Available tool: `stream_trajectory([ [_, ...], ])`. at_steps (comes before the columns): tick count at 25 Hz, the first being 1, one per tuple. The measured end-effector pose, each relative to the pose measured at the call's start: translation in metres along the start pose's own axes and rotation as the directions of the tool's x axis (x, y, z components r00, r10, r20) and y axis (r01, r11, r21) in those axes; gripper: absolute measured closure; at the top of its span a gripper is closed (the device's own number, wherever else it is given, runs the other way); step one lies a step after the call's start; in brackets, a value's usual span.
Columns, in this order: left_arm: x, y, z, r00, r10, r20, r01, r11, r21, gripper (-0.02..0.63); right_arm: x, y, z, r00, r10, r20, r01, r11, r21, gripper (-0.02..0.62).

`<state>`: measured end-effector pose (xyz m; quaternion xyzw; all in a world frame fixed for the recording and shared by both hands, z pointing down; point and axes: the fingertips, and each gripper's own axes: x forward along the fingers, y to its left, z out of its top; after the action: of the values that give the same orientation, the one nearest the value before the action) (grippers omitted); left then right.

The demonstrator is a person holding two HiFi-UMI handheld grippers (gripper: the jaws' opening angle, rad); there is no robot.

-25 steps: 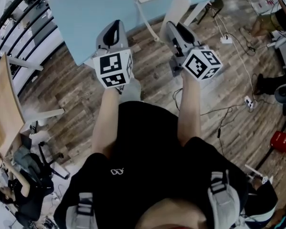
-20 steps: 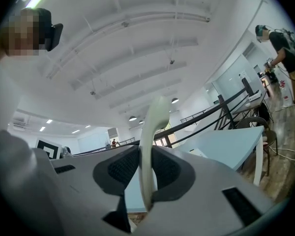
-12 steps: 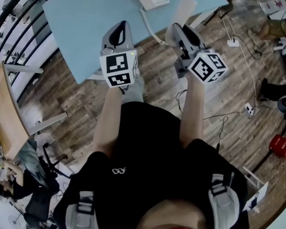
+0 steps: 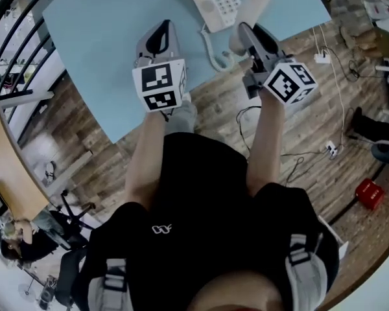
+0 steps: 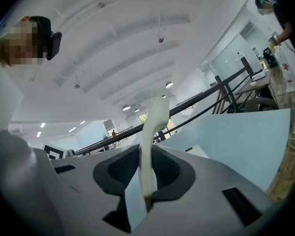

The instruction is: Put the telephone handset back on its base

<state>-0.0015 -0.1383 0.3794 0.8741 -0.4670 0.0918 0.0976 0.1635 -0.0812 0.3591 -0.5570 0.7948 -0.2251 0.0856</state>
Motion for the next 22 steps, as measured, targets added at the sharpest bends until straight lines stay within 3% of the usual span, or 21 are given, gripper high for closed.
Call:
stream_trajectory([
  [8, 0.053, 0.020, -0.009, 0.999, -0.008, -0.038, 0.005, 0.998, -0.064, 0.606, 0.047, -0.040, -0.040, 0.969, 0.027, -0.247, -0.013, 0.998, 0.057, 0.519],
  [12, 0.063, 0.013, -0.018, 0.998, 0.009, -0.058, -0.013, 0.997, -0.077, 0.606, 0.061, -0.067, -0.066, 0.926, 0.044, -0.375, -0.025, 0.998, 0.056, 0.520],
  [17, 0.074, 0.059, -0.024, 0.992, 0.094, -0.086, -0.102, 0.990, -0.096, 0.606, 0.119, -0.079, -0.095, 0.879, 0.118, -0.462, -0.075, 0.991, 0.110, 0.520],
  [22, 0.067, 0.075, -0.026, 0.979, 0.176, -0.101, -0.186, 0.977, -0.101, 0.606, 0.142, -0.088, -0.119, 0.811, 0.188, -0.555, -0.134, 0.981, 0.138, 0.519],
])
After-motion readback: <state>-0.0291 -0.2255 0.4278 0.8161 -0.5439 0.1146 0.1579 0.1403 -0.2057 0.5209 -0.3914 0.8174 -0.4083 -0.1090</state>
